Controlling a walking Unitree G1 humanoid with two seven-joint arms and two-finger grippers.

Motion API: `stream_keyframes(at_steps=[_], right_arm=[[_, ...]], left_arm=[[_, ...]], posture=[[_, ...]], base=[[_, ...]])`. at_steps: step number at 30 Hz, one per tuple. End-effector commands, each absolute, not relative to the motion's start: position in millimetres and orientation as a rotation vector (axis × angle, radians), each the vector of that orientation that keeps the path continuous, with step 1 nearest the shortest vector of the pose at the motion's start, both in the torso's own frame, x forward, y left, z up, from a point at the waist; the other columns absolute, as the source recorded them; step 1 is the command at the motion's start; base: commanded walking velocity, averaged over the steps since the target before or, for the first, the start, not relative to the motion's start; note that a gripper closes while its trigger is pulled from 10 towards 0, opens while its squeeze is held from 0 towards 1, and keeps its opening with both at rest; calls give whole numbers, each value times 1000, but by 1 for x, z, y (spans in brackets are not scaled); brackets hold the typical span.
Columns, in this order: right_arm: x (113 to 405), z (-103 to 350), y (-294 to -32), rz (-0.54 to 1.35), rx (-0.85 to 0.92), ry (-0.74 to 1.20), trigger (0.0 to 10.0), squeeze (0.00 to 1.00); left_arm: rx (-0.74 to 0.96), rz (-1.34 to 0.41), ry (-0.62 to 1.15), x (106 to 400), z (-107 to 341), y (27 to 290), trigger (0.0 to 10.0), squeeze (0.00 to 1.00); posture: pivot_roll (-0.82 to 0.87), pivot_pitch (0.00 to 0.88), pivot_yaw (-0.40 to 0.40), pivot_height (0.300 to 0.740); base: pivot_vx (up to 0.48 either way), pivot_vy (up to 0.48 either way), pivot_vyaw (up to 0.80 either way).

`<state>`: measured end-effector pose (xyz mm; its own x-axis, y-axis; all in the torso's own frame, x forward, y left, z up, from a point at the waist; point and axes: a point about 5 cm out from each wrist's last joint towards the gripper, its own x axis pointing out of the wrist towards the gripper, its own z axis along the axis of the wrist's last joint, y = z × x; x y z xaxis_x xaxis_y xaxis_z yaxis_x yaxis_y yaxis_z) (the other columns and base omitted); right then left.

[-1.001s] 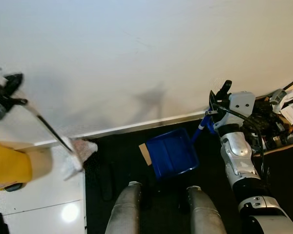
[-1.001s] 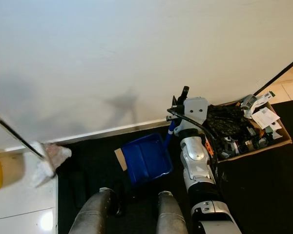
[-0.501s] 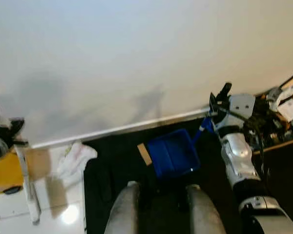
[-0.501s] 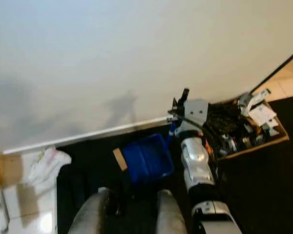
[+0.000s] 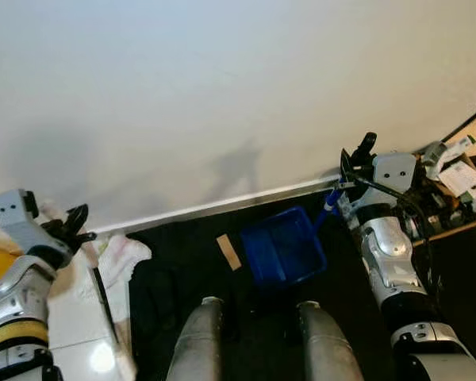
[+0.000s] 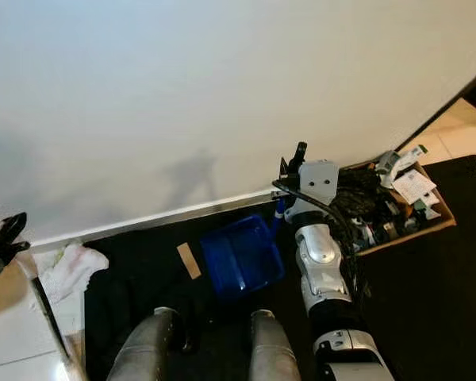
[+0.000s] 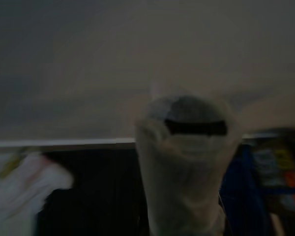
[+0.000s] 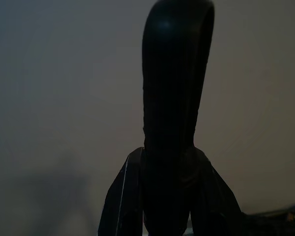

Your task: Sweep floor

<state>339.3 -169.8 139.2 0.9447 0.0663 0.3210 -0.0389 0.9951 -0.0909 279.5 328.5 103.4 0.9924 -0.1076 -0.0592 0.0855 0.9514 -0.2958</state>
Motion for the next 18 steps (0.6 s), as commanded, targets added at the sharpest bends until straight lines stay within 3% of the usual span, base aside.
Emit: stream_keyframes(at_steps=[1, 4, 8, 18], right_arm=[[336, 139, -174, 42, -83, -340, 10000, 0], [336, 139, -173, 40, -80, -340, 10000, 0], [337, 139, -171, 39, -74, -342, 10000, 0], [336, 141, -175, 29, -76, -347, 10000, 0]], left_arm=[[-315, -138, 70, 276, 99, 322, 10000, 0], [-378, -308, 47, 278, 100, 295, 10000, 0], [-626, -409, 21, 281, 100, 279, 10000, 0], [-858, -251, 82, 268, 72, 278, 10000, 0]], posture=[[26, 377, -20, 740], [28, 371, -15, 740], [30, 369, -11, 740], [17, 367, 0, 740]], base=[[0, 0, 0], [0, 0, 0], [0, 0, 0], [0, 0, 0]])
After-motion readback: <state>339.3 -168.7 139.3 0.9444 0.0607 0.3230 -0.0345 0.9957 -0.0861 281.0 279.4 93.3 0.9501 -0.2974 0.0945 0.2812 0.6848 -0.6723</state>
